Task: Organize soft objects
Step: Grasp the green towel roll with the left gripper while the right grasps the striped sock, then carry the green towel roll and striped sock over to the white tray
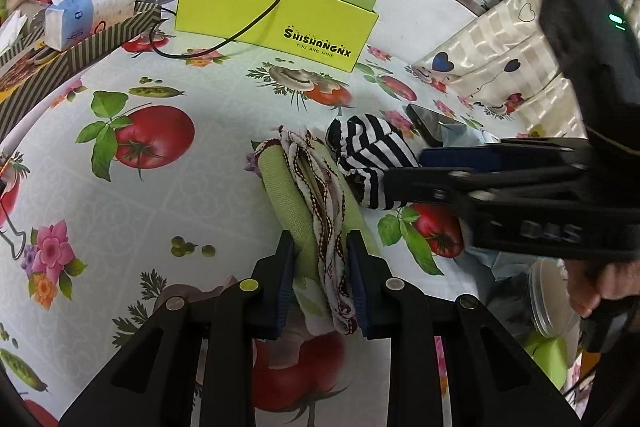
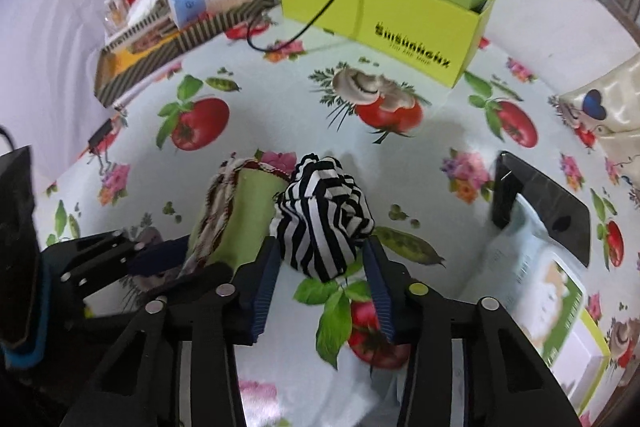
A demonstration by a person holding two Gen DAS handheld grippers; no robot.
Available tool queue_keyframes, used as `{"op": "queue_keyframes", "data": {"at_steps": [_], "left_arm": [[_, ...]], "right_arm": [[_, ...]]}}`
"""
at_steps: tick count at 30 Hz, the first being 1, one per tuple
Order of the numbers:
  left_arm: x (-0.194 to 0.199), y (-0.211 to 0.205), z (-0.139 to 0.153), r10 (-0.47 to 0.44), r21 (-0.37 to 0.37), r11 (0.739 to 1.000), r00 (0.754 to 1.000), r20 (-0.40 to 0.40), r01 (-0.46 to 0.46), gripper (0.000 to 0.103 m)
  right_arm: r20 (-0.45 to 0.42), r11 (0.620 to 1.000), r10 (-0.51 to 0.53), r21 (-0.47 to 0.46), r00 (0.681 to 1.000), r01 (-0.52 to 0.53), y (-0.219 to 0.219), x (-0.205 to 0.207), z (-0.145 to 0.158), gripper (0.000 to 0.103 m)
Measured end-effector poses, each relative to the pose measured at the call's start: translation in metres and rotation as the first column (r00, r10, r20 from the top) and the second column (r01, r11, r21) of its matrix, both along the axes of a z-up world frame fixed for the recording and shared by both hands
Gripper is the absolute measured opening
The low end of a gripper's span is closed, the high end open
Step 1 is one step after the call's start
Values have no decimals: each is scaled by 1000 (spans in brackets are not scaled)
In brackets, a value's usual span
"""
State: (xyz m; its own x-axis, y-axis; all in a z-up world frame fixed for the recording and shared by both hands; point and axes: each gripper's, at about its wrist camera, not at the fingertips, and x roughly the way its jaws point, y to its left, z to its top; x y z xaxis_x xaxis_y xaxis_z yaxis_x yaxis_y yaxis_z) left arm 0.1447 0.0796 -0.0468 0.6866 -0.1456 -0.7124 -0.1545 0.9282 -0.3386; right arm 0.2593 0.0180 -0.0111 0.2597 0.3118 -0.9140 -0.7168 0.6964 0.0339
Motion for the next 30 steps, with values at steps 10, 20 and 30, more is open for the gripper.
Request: {"op": "queue_keyframes", "data": {"at_steps": [10,20,30], "left_arm": [[-1,0,1,-7,6,1000,1000,6,7,24],[-15,-6,20,12,53,998,999,52,-14,22],[-39,-13,49,13,92,996,994,105,-23,22]], "right_arm": [[16,999,-32,40,999,31,-11,-3,7,7],[78,987,-68,151,995,55,-43,-39,42,7],[111,964,-89,261,990,57,-68,-66,69,7]]}}
